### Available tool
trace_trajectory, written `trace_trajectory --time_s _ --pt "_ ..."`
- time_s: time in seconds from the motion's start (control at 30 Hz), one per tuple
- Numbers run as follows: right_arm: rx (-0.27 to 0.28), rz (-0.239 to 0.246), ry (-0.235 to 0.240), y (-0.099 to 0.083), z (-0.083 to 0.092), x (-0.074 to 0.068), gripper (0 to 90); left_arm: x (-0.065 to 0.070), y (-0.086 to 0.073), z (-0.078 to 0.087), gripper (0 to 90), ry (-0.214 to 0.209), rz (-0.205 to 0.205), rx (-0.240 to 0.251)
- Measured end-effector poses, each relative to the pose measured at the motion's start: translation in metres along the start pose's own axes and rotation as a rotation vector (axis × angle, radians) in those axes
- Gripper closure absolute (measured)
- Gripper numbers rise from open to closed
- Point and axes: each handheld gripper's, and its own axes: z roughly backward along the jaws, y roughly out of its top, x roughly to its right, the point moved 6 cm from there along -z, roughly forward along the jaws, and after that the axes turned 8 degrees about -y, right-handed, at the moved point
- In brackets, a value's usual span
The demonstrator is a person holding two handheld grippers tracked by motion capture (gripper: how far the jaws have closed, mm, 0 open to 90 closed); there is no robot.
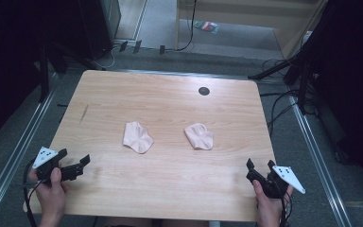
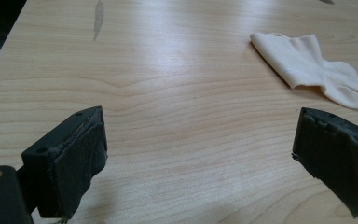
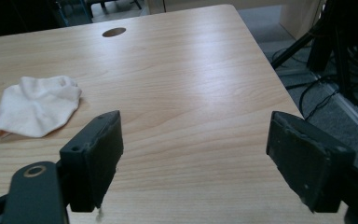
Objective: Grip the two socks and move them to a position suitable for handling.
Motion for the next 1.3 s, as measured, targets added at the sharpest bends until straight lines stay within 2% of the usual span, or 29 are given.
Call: trace_trajectory --time_s 0.03,0.1,0.17,0.2,0.3,0.33,0.37,0.4,0.43,0.47,0.5,0.53,0.57,0.7,0.73,0.77,0.8,0.87,0.9,0.93,1.0,1.07,1.1,1.17,1.2,1.23,1.3 --pt "0.000 0.000 0.000 0.000 0.000 0.000 19.4 0.000 0.000 0.000 3.0 0.000 0.000 0.000" --pt "0.011 0.042 -0.006 0.001 0.002 -0.007 20.5 0.001 0.000 0.000 3.0 0.003 -0.009 -0.002" --pt "0.018 0.066 0.018 0.002 0.004 -0.014 20.5 0.001 0.000 -0.001 3.1 0.005 -0.014 -0.010" --pt "0.017 0.086 0.030 0.003 0.004 -0.023 21.3 0.001 0.000 -0.002 3.0 0.007 -0.016 -0.010" --pt "0.013 0.093 0.052 0.009 0.002 -0.038 23.3 0.001 0.000 -0.002 3.1 0.010 -0.021 -0.023" --pt "0.013 0.093 0.052 0.009 0.002 -0.038 23.3 0.002 0.000 -0.003 3.1 0.009 -0.021 -0.025" --pt "0.003 0.080 0.077 0.013 -0.001 -0.051 24.7 0.002 0.000 -0.003 3.1 0.010 -0.021 -0.030" --pt "0.003 0.080 0.077 0.013 -0.001 -0.051 24.7 0.002 0.000 -0.003 3.1 0.010 -0.021 -0.030" --pt "-0.002 0.081 0.095 0.015 -0.002 -0.058 25.1 0.002 0.000 -0.004 3.1 0.011 -0.022 -0.031" --pt "-0.007 0.096 0.119 0.016 -0.004 -0.067 25.4 0.002 0.000 -0.004 3.1 0.012 -0.023 -0.032" --pt "-0.015 0.112 0.124 0.016 -0.006 -0.075 25.9 0.002 0.000 -0.004 3.1 0.011 -0.025 -0.032" --pt "-0.019 0.132 0.155 0.018 -0.010 -0.090 27.1 0.002 0.000 -0.004 3.1 0.009 -0.027 -0.035" --pt "-0.019 0.132 0.155 0.018 -0.010 -0.090 27.1 0.002 0.000 -0.004 3.1 0.009 -0.027 -0.035" --pt "-0.039 0.151 0.196 0.023 -0.022 -0.118 30.9 0.002 0.000 -0.004 3.1 0.016 -0.031 -0.032" --pt "-0.049 0.158 0.212 0.025 -0.029 -0.128 32.1 0.003 0.000 -0.004 3.1 0.015 -0.030 -0.034" --pt "-0.049 0.158 0.212 0.025 -0.029 -0.128 32.1 0.003 0.000 -0.004 3.1 0.017 -0.035 -0.032" --pt "-0.071 0.157 0.226 0.025 -0.039 -0.139 34.5 0.003 0.000 -0.004 3.1 0.018 -0.036 -0.028" --pt "-0.080 0.161 0.232 0.025 -0.042 -0.143 35.3 0.003 0.000 -0.004 3.1 0.018 -0.034 -0.027" --pt "-0.114 0.181 0.236 0.022 -0.050 -0.152 35.8 0.003 0.000 -0.004 3.1 0.018 -0.033 -0.028" --pt "-0.114 0.181 0.236 0.022 -0.050 -0.152 35.8 0.003 0.000 -0.004 3.1 0.018 -0.033 -0.028" --pt "-0.144 0.188 0.242 0.019 -0.060 -0.161 38.1 0.003 0.000 -0.004 3.1 0.017 -0.033 -0.029" --pt "-0.189 0.222 0.216 0.016 -0.073 -0.169 38.3 0.003 -0.001 -0.004 3.1 0.016 -0.036 -0.034" --pt "-0.189 0.222 0.216 0.016 -0.073 -0.169 38.3 0.003 -0.001 -0.004 3.1 0.018 -0.037 -0.038" --pt "-0.214 0.217 0.213 0.013 -0.082 -0.174 38.8 0.003 -0.001 -0.004 3.1 0.020 -0.038 -0.037" --pt "-0.245 0.222 0.203 0.008 -0.089 -0.177 37.8 0.003 -0.001 -0.004 3.1 0.020 -0.038 -0.036" --pt "-0.245 0.222 0.203 0.008 -0.089 -0.177 37.8 0.003 -0.001 -0.004 3.1 0.017 -0.038 -0.035" --pt "-0.280 0.250 0.198 0.000 -0.097 -0.185 36.7 0.003 -0.001 -0.004 3.1 0.012 -0.033 -0.030"
